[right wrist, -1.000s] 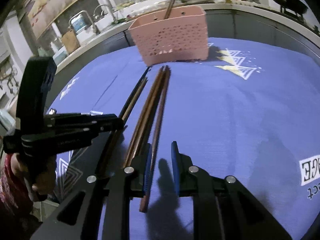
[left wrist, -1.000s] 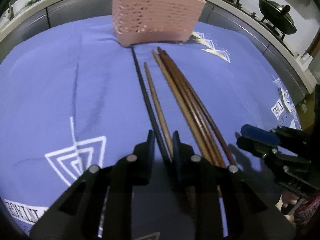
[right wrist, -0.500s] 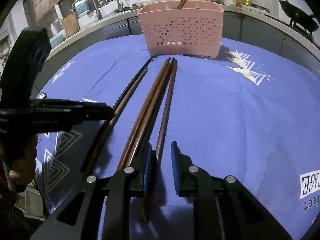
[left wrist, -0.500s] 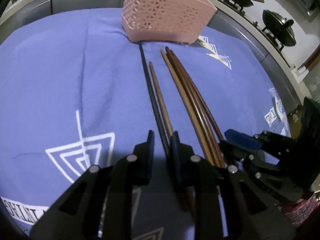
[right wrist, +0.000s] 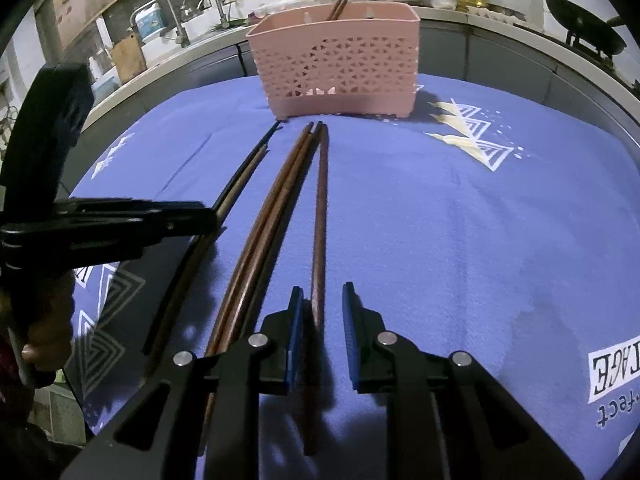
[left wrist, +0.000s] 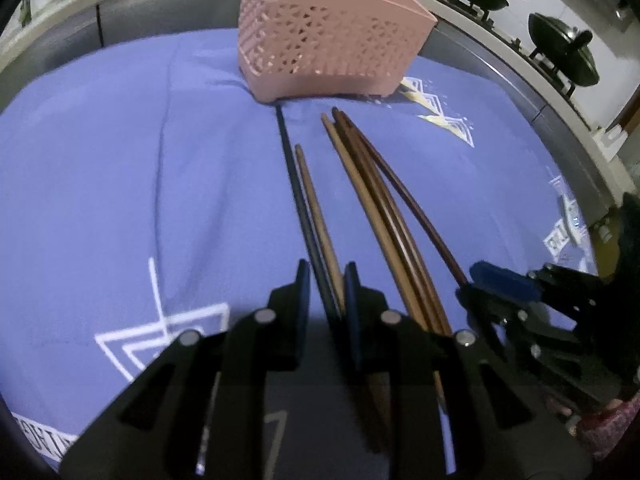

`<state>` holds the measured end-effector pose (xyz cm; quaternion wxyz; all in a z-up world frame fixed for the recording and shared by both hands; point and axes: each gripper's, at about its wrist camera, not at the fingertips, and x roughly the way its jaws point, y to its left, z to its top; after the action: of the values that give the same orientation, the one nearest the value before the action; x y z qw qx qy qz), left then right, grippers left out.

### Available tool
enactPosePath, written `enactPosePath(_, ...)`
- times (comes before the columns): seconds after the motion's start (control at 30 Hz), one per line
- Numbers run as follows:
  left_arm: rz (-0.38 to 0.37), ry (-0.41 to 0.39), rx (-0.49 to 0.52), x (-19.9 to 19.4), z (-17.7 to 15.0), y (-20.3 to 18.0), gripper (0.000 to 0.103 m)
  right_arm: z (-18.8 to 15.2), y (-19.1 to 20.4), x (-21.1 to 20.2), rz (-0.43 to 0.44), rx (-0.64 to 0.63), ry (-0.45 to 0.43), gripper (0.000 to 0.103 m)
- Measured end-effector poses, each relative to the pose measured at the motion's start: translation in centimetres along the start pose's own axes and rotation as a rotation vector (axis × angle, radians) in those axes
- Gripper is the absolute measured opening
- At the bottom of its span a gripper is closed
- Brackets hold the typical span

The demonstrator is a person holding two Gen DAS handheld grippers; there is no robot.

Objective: Organize utensils
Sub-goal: 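Return the left tool to the chopsticks and close on another chopstick, then lift the chopstick with the left tool and carry it over the caddy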

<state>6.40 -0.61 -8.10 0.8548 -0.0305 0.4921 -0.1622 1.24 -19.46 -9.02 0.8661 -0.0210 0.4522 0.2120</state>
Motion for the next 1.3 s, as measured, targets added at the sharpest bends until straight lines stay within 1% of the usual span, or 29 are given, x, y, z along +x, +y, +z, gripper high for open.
enactPosePath(0.07,0.017,0.002,0.011,0.1,0.1,-0.3,0.018,0.0,0.1,0.0,-0.003,-0.006,-0.002,0.02)
enactPosePath(0.17,-0.015,0.019,-0.027,-0.3,0.1,0.5,0.018,-0.1,-0.3,-0.1,0.001,0.01,-0.003,0.02)
enactPosePath(0.23,-0.025,0.004,-0.059,-0.9,-0.1,1.4,0.018,-0.2,-0.4,-0.2,0.0,0.008,-0.004,0.02)
enactPosePath(0.3,-0.005,0.005,-0.067,-1.0,-0.2,1.9,0.018,-0.2,-0.5,-0.2,0.001,0.006,-0.005,0.02)
enactPosePath(0.43,0.012,0.009,-0.047,-0.9,-0.2,1.6,0.018,-0.1,-0.4,-0.2,-0.001,0.009,-0.009,0.02)
enactPosePath(0.57,-0.011,0.014,-0.041,-0.9,-0.2,1.0,0.018,-0.2,-0.5,-0.2,0.002,0.011,-0.008,0.02)
enactPosePath(0.77,0.053,0.013,0.016,-0.5,0.0,-0.1,0.018,-0.2,-0.5,-0.2,0.004,0.007,-0.007,0.02)
enactPosePath(0.9,0.065,0.02,0.029,-0.1,0.3,-0.4,0.019,-0.2,-0.4,-0.1,0.002,0.006,-0.008,0.02)
enactPosePath(1.03,0.113,0.007,0.069,0.3,0.6,-1.3,0.018,-0.2,-0.2,0.0,-0.005,-0.009,-0.009,0.02)
enactPosePath(1.07,0.114,0.004,0.07,0.4,0.6,-1.2,0.016,-0.2,-0.3,0.0,-0.006,-0.013,-0.01,0.02)
enactPosePath(1.1,0.123,-0.003,0.071,0.4,0.6,-1.1,0.01,-0.2,-0.3,0.0,-0.01,-0.016,-0.014,0.02)
enactPosePath(1.17,0.103,-0.01,0.062,0.3,0.6,-0.6,0.008,-0.3,-0.4,0.0,-0.04,-0.029,-0.021,0.007)
enactPosePath(1.3,0.09,0.005,0.06,-0.5,-0.2,0.4,0.005,-0.7,-1.3,-0.5,-0.048,-0.027,-0.003,0.006)
